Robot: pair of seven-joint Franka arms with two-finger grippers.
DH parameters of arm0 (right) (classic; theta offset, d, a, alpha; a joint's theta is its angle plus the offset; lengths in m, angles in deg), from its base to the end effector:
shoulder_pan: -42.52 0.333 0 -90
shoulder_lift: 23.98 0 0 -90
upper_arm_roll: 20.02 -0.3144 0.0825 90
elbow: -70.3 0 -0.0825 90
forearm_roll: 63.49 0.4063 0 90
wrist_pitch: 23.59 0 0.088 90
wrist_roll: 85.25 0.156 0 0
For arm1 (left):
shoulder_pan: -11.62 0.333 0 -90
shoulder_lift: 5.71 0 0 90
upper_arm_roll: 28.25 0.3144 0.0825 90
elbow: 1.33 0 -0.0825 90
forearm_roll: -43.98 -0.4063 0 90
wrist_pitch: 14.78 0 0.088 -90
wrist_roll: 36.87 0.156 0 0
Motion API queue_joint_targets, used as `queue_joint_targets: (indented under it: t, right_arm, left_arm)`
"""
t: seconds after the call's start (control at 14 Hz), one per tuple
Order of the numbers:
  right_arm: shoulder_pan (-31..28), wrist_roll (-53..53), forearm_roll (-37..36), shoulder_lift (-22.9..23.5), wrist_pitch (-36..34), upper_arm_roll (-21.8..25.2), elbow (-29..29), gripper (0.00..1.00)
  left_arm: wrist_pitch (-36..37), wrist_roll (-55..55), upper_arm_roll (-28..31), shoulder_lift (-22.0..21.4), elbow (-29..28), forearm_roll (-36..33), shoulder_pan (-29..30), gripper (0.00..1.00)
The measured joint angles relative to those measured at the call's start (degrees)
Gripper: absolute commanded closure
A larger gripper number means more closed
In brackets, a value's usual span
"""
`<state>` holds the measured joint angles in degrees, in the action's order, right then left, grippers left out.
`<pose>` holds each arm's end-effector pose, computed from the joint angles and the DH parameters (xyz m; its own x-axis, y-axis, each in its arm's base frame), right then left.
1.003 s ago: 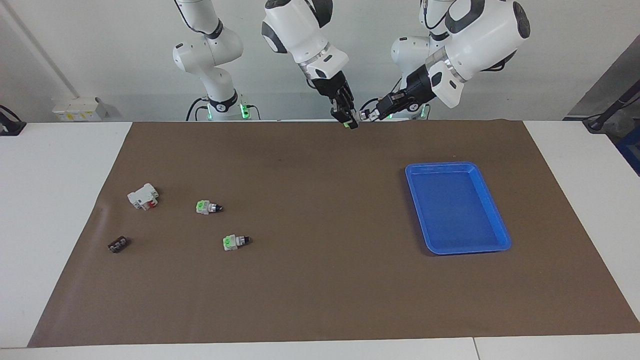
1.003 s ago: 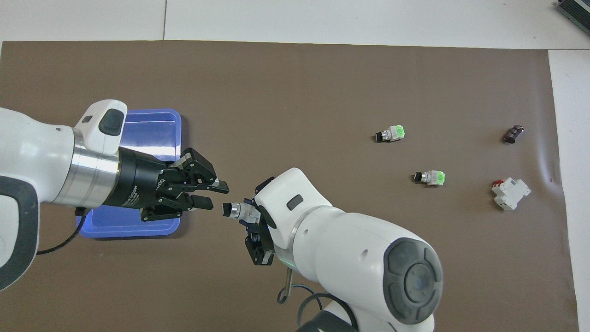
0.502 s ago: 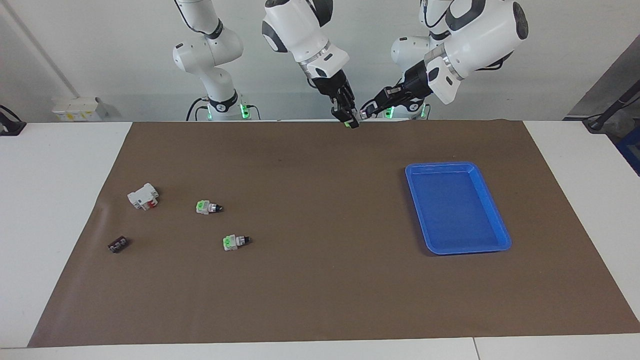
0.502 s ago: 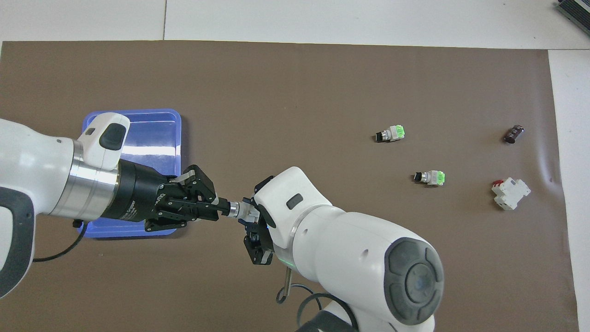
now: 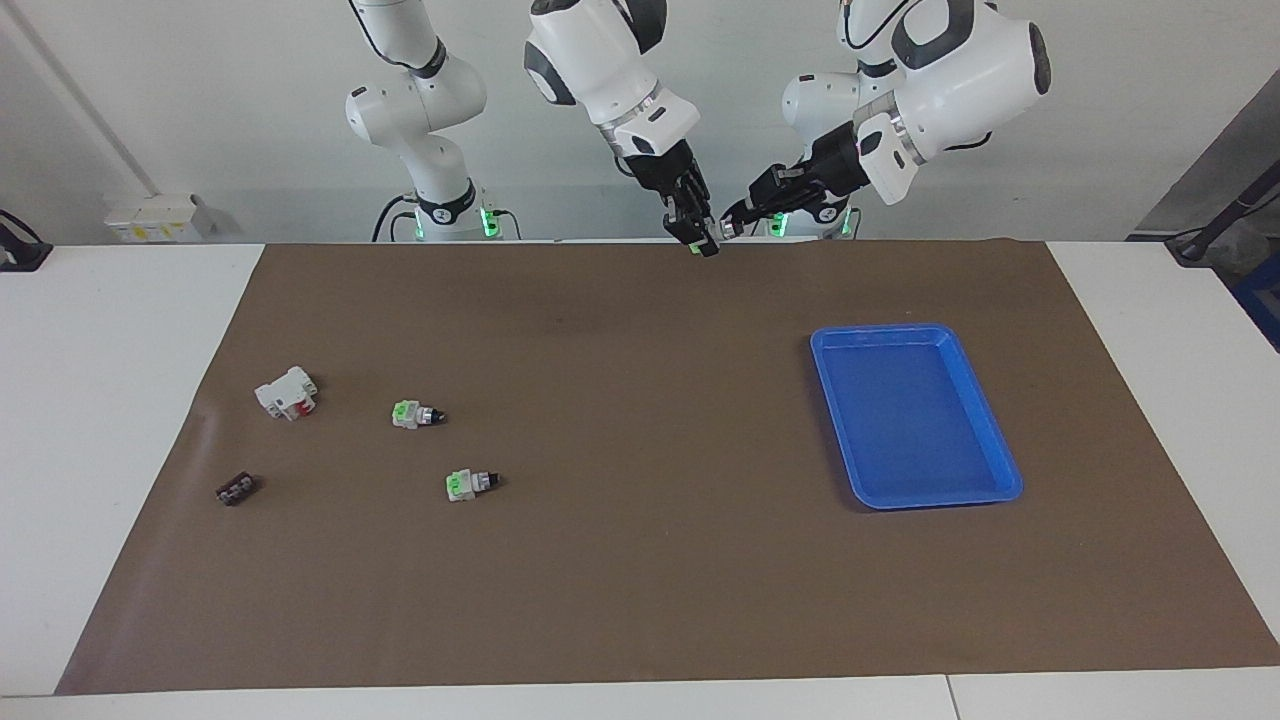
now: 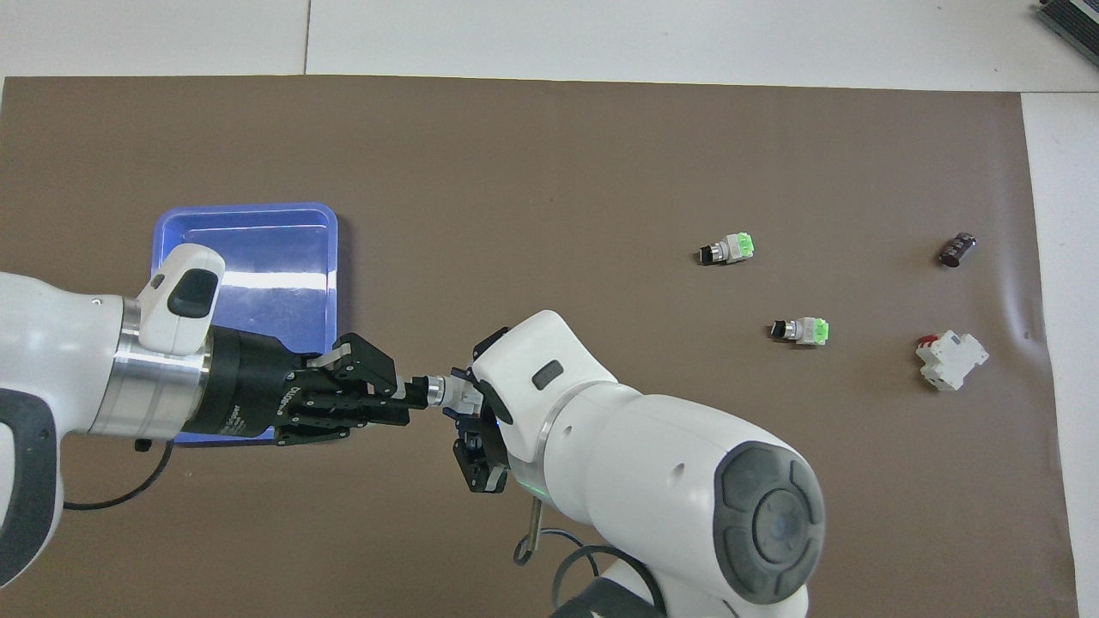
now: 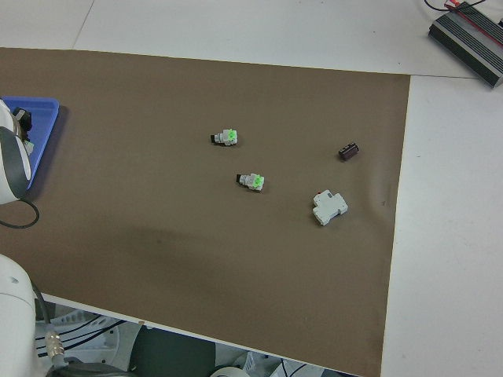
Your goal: Turn and place switch with both arms
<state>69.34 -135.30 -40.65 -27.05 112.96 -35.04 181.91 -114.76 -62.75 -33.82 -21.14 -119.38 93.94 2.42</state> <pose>0.4562 0.4340 0.5058 0.1296 0.8313 0.5405 0.9729 -0.2118 0.0925 0.4580 -0.2339 0.5346 0.8903 0.1932 -0.4123 0.4276 -0.6658 0.6114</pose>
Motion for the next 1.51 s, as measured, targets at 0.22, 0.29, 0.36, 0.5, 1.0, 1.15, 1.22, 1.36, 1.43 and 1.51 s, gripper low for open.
queue_joint_targets:
  t: [0.22, 0.29, 0.36, 0.5, 1.0, 1.15, 1.22, 1.36, 1.43, 1.51]
  right_arm:
    - [0.02, 0.0, 0.0, 0.13, 0.0, 0.0, -0.16, 1.0]
    - [0.02, 0.0, 0.0, 0.15, 0.0, 0.0, -0.22, 1.0]
    - [0.03, 0.0, 0.0, 0.16, 0.0, 0.0, -0.25, 1.0]
    - [0.04, 0.0, 0.0, 0.2, 0.0, -0.01, -0.28, 1.0]
    - [0.02, 0.0, 0.0, 0.22, 0.0, 0.01, -0.47, 1.0]
    - [0.02, 0.0, 0.0, 0.26, 0.0, 0.01, -0.47, 1.0]
    - [0.02, 0.0, 0.0, 0.28, 0.0, 0.01, -0.47, 1.0]
    - [0.02, 0.0, 0.0, 0.31, 0.0, 0.01, -0.48, 1.0]
    - [0.02, 0.0, 0.0, 0.31, 0.0, 0.01, -0.49, 1.0]
    - [0.02, 0.0, 0.0, 0.31, 0.0, 0.01, -0.49, 1.0]
  left_arm:
    - [-1.15, 1.47, 0.16, -0.73, -1.18, 1.19, 0.08, 0.74]
    - [-1.29, 1.88, 0.17, -0.78, -1.26, 1.43, 0.29, 0.78]
    - [-1.32, 2.29, 0.18, -0.82, -1.3, 1.59, 0.58, 0.78]
    - [-1.68, 2.62, 0.23, -0.89, -1.36, 2.16, 0.79, 0.78]
    - [-5.88, 2.93, 0.08, -0.93, -2.57, 2.91, 0.68, 0.79]
    - [-6.14, 3.03, 0.02, -0.95, -2.87, 3.06, 0.65, 0.79]
    - [-6.14, 3.04, 0.0, -0.97, -2.91, 3.12, 0.65, 0.79]
    - [-6.14, 3.05, -0.1, -1.01, -2.98, 3.35, 0.63, 0.83]
    - [-6.1, 3.05, -0.18, -1.02, -3.02, 3.65, 0.61, 0.85]
    - [-6.09, 3.05, -0.26, -1.03, -3.04, 3.97, 0.58, 0.92]
